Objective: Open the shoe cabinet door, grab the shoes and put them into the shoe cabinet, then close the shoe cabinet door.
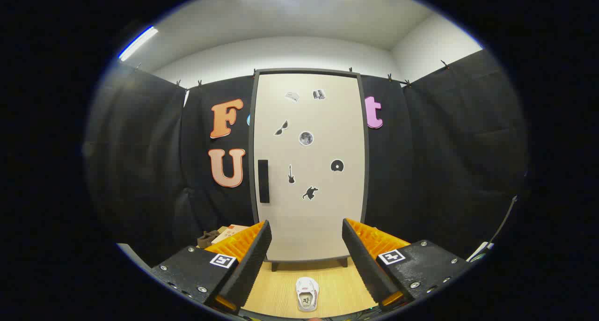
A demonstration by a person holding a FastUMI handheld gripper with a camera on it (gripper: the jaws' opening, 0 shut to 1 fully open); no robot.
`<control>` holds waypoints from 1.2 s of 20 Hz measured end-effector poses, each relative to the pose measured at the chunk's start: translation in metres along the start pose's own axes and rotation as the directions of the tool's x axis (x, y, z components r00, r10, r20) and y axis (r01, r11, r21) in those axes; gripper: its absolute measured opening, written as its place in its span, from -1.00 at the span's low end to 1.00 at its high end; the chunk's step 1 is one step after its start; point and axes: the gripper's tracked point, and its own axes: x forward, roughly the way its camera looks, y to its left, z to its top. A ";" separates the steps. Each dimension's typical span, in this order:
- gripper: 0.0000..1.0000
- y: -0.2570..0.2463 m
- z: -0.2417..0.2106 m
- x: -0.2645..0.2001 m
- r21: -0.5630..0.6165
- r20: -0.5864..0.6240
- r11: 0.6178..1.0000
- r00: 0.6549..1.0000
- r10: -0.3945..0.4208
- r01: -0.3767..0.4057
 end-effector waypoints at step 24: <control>0.90 0.010 -0.004 0.023 -0.008 -0.028 1.000 1.000 0.001 -0.001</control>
